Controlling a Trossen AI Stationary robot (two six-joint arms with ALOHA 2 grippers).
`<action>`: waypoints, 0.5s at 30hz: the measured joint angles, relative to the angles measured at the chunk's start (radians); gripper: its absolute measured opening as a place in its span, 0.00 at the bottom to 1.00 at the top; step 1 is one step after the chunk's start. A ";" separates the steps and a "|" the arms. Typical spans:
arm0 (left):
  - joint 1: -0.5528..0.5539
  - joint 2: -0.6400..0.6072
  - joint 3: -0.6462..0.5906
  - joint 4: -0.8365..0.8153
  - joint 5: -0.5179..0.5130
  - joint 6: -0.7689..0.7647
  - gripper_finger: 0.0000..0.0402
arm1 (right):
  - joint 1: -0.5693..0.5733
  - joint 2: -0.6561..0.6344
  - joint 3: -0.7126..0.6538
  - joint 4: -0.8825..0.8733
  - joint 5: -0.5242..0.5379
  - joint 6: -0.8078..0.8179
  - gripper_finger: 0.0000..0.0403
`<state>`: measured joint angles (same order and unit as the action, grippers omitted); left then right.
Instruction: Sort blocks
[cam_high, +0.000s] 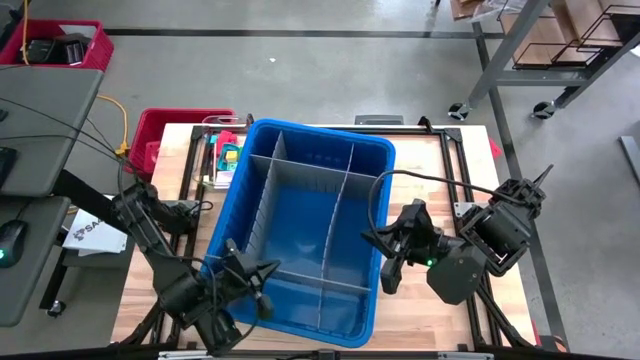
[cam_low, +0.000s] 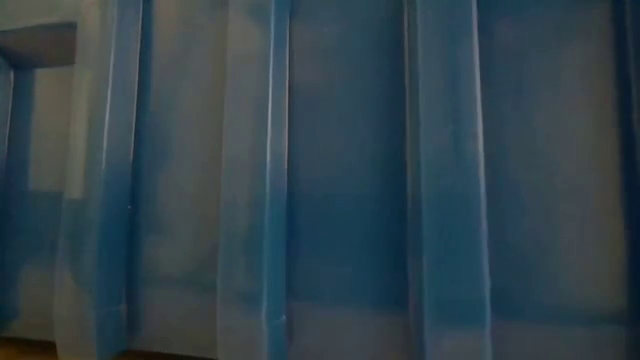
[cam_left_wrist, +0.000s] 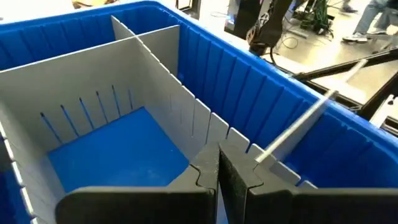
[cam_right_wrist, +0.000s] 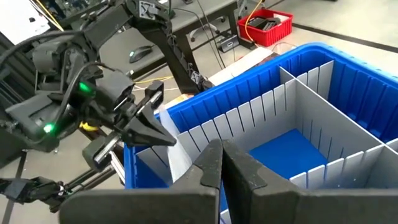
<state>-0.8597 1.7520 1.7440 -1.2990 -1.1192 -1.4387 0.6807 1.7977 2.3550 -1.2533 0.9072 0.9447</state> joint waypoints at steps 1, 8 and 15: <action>0.002 -0.002 -0.005 0.003 0.004 0.000 0.00 | 0.000 0.000 0.000 0.000 0.000 0.000 0.00; 0.001 -0.054 0.009 -0.023 0.000 0.061 0.00 | -0.007 0.000 0.000 0.012 -0.007 -0.002 0.00; 0.004 -0.229 0.047 -0.019 -0.100 0.301 0.00 | -0.144 0.032 0.000 0.023 -0.289 -0.002 0.00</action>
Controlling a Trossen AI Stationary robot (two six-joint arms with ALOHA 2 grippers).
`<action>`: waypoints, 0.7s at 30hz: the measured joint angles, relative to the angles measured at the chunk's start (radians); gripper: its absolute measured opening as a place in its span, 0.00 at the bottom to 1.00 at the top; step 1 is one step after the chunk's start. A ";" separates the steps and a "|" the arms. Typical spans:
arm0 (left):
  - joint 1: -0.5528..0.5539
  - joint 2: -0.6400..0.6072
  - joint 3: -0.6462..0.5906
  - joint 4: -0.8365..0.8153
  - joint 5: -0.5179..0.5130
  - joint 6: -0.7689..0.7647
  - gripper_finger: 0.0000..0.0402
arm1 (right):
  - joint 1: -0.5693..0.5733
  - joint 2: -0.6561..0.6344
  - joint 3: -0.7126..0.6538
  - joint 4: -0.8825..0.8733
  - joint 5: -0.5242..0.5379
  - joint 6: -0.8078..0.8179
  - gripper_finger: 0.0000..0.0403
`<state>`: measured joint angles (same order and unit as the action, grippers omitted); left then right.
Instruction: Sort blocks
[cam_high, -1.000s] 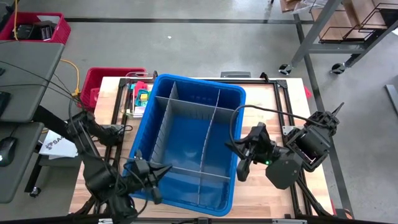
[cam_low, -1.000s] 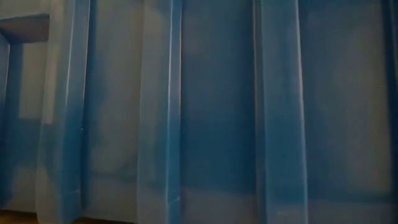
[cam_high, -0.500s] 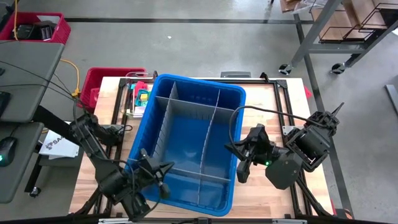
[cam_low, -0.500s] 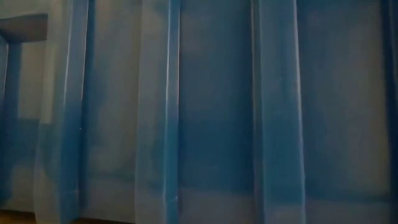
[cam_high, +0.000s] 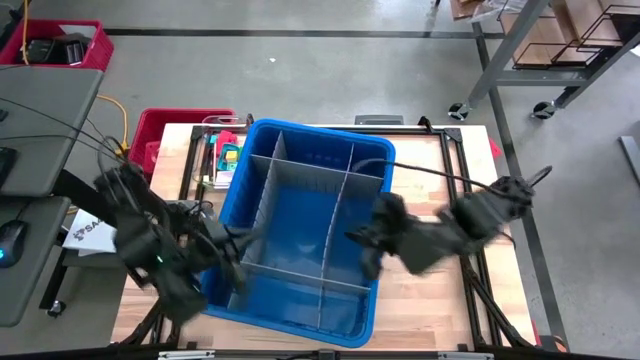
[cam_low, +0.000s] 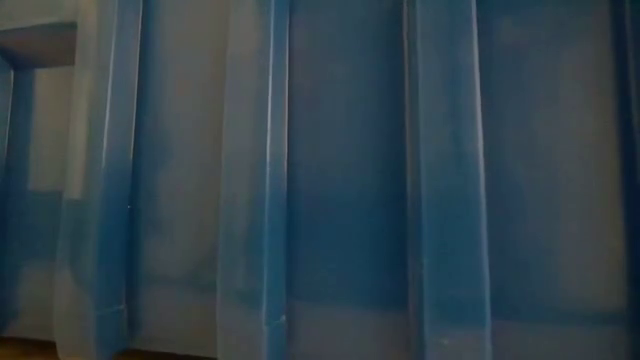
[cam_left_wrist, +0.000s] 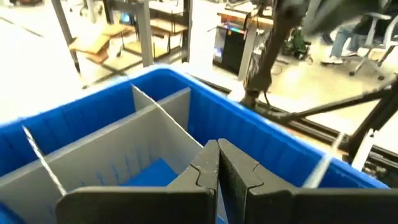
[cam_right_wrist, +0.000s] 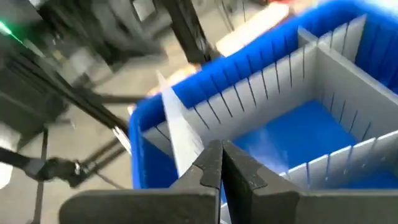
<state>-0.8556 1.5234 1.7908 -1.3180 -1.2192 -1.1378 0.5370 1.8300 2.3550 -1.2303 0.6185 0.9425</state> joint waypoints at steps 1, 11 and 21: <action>0.000 -0.026 0.000 -0.001 -0.001 0.029 0.00 | -0.028 0.012 0.000 -0.009 -0.055 -0.005 0.00; -0.014 -0.182 0.000 0.001 0.004 0.176 0.00 | -0.346 0.187 -0.002 -0.001 -0.463 -0.181 0.00; -0.018 -0.187 0.000 0.003 0.039 0.199 0.00 | -0.432 0.434 -0.002 0.094 -0.705 -0.250 0.00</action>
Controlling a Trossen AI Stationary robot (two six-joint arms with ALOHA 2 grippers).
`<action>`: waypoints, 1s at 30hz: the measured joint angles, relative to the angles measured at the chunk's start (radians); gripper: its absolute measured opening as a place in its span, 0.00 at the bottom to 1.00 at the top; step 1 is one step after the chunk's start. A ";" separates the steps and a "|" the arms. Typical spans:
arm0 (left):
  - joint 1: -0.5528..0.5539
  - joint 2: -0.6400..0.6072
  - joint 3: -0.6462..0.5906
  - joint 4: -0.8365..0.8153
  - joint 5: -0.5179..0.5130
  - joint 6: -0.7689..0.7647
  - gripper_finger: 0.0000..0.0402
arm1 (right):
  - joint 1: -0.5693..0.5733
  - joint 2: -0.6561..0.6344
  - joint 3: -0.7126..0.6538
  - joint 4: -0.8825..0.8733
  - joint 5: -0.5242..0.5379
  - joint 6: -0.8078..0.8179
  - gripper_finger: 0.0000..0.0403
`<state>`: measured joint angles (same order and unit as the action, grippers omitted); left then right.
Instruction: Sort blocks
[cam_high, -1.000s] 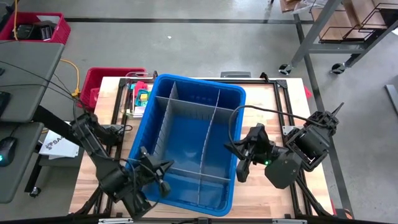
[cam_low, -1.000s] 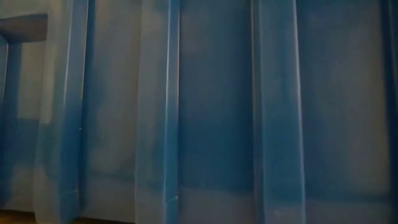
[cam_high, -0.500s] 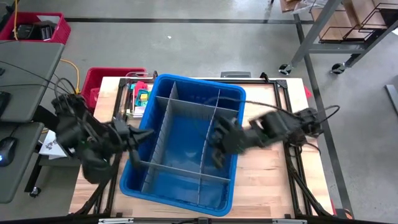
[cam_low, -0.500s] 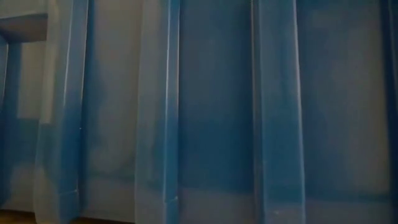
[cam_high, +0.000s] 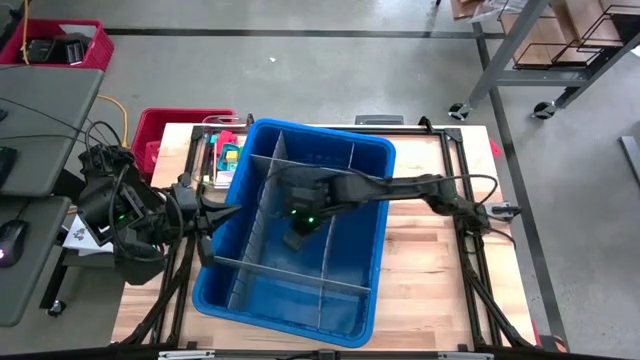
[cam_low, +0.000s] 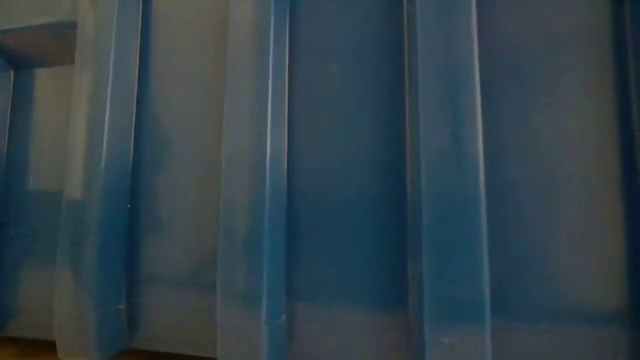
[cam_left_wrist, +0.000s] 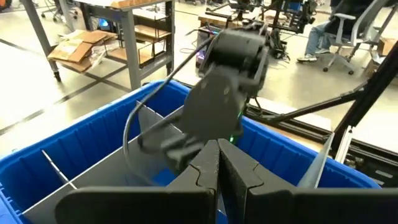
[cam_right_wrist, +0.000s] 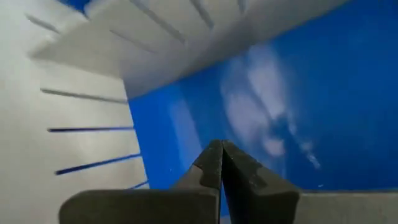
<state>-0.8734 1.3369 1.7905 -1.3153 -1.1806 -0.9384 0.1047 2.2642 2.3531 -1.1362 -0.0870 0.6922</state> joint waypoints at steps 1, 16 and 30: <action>0.000 0.000 0.000 0.000 0.004 0.000 0.00 | -0.002 0.018 0.001 0.000 -0.035 0.005 0.00; 0.000 0.000 0.000 -0.005 0.011 0.054 0.00 | 0.077 0.103 0.002 -0.310 -0.097 -0.031 0.00; 0.001 0.000 0.000 -0.006 0.000 0.104 0.00 | 0.064 -0.008 0.002 0.001 0.094 -0.040 0.00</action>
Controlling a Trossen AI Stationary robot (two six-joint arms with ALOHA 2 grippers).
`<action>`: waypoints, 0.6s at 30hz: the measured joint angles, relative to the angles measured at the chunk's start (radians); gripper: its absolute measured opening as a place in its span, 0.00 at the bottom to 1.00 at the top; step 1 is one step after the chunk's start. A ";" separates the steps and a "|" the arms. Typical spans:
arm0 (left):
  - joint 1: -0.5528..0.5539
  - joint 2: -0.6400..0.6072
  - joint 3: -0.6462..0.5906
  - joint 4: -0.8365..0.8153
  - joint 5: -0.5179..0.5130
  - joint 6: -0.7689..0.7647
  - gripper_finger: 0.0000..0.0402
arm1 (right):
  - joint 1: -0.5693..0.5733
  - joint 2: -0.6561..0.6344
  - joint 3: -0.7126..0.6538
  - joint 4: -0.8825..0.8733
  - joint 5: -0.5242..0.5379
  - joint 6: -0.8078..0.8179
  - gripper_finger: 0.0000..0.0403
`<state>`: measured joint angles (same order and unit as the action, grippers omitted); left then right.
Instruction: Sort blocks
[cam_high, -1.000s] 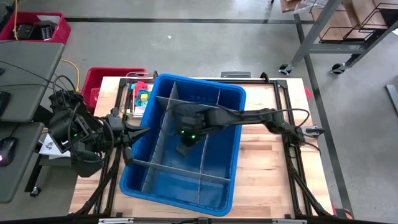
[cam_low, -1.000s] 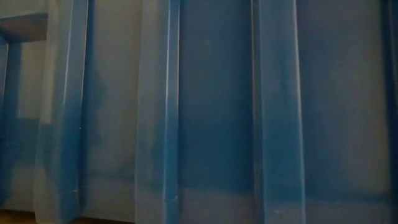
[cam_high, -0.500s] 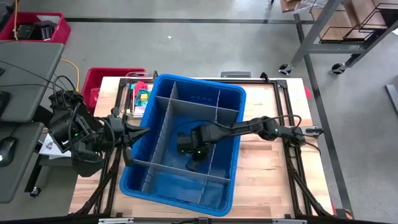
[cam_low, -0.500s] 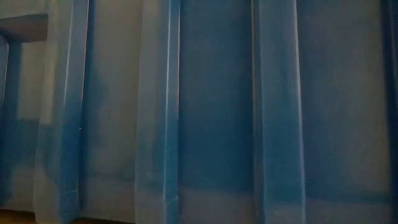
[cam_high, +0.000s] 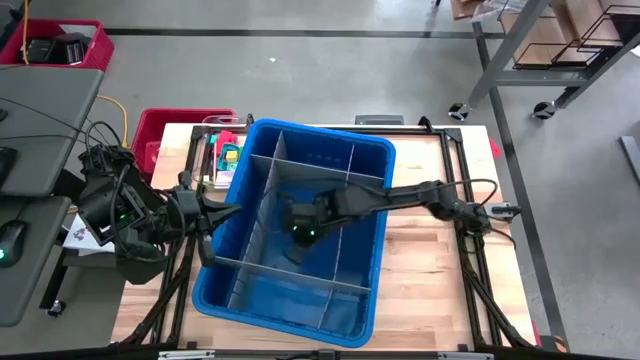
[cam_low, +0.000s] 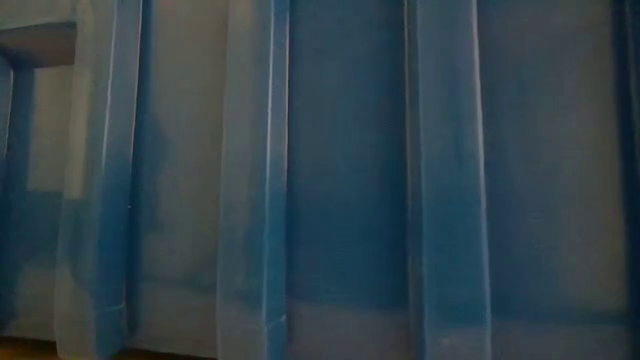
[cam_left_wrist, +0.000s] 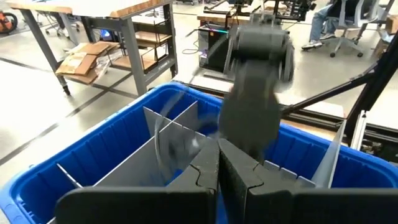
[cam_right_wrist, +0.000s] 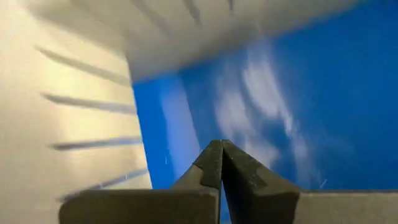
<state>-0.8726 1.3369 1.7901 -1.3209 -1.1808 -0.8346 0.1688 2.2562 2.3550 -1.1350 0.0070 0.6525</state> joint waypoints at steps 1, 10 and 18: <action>0.000 0.000 0.000 -0.001 0.000 0.003 0.00 | 0.000 -0.024 0.000 0.009 0.019 -0.010 0.00; 0.001 0.000 0.000 -0.037 0.052 0.018 0.00 | 0.104 -0.239 0.003 -0.224 0.061 -0.044 0.00; 0.010 0.001 -0.029 -0.076 0.064 -0.009 0.00 | 0.206 -0.241 -0.080 -0.363 0.175 0.115 0.00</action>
<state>-0.8628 1.3376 1.7611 -1.3967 -1.1172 -0.8433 0.3752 2.0155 2.2754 -1.4977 0.1824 0.7675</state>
